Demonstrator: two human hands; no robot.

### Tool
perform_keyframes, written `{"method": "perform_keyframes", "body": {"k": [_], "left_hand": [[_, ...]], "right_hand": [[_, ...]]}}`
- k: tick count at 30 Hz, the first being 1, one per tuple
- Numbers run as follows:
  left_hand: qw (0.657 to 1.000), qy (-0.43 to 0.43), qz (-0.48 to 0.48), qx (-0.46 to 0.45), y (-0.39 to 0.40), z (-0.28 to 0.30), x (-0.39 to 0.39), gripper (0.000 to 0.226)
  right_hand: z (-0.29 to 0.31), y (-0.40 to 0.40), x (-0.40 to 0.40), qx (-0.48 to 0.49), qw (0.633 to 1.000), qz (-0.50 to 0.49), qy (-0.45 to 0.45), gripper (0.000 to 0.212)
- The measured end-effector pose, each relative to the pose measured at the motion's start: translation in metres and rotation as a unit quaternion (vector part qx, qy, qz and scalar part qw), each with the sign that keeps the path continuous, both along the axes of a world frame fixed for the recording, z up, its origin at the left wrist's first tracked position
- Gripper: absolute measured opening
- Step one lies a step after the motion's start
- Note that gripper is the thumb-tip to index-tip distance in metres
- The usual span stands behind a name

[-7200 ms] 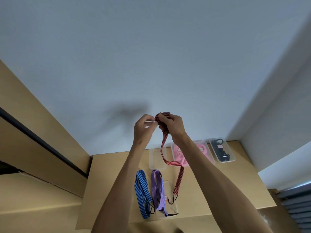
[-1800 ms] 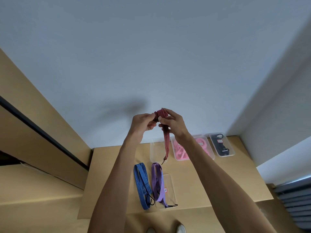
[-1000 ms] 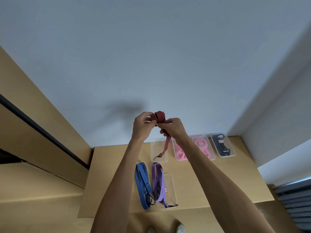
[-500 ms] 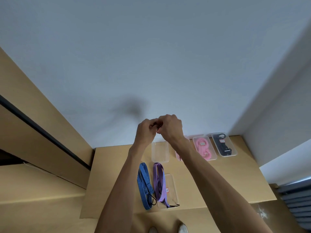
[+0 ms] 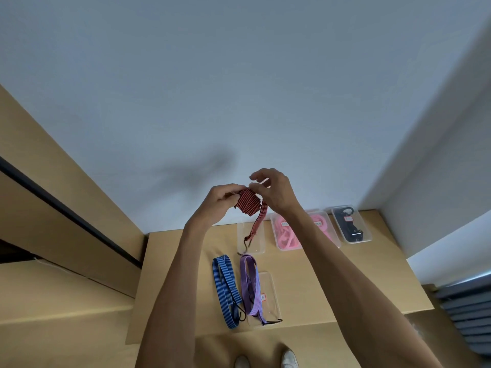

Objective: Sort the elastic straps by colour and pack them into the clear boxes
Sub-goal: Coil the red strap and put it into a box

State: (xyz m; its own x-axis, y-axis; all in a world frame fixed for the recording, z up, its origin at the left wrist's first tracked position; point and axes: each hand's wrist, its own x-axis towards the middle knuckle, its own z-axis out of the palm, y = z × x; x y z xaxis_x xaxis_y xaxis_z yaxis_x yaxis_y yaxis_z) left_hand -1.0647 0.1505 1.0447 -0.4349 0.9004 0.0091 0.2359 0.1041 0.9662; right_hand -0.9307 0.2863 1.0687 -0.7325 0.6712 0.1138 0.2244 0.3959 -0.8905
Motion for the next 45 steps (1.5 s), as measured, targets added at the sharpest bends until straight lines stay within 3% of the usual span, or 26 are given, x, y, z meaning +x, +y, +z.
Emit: {"method": "perform_keyframes", "body": {"k": [4, 7, 13, 18, 24, 28, 32, 35, 40, 45], "left_hand": [[0.996, -0.083, -0.008, 0.026, -0.006, -0.003, -0.001, 0.032], [0.987, -0.148, 0.003, 0.065, -0.002, -0.003, 0.004, 0.032], [0.974, -0.188, 0.057, 0.110, 0.024, 0.007, 0.012, 0.030], [0.949, -0.208, 0.168, 0.167, 0.041, 0.011, 0.020, 0.027], [0.929, -0.102, 0.327, 0.140, 0.049, 0.004, 0.013, 0.024], [0.919, 0.027, 0.389, 0.057, 0.046, -0.008, 0.014, 0.022], [0.928, 0.120, 0.354, 0.000, 0.038, -0.027, 0.019, 0.023], [0.938, 0.141, 0.316, -0.017, 0.032, -0.034, 0.018, 0.027], [0.975, 0.117, 0.186, -0.022, 0.015, -0.031, 0.008, 0.031], [0.996, 0.022, 0.091, 0.016, 0.005, -0.018, 0.005, 0.031]], "right_hand": [[-0.003, 0.005, 0.002, -0.115, 0.993, 0.019, 0.025, 0.015], [-0.006, -0.002, 0.003, -0.215, 0.972, 0.012, 0.091, 0.012], [-0.011, -0.012, -0.003, -0.239, 0.960, -0.031, 0.144, 0.016], [-0.010, -0.016, -0.006, -0.304, 0.940, -0.040, 0.149, 0.027], [-0.016, -0.021, -0.001, -0.227, 0.972, 0.028, 0.052, 0.022], [-0.016, -0.030, -0.007, -0.150, 0.988, 0.022, -0.026, 0.041], [-0.014, -0.036, -0.011, 0.059, 0.993, 0.029, -0.102, 0.036], [-0.015, -0.035, -0.009, 0.166, 0.982, 0.034, -0.079, 0.038], [-0.008, -0.020, -0.008, 0.179, 0.983, 0.025, -0.036, 0.028], [-0.005, -0.014, -0.002, 0.098, 0.995, -0.023, 0.006, 0.018]]}}
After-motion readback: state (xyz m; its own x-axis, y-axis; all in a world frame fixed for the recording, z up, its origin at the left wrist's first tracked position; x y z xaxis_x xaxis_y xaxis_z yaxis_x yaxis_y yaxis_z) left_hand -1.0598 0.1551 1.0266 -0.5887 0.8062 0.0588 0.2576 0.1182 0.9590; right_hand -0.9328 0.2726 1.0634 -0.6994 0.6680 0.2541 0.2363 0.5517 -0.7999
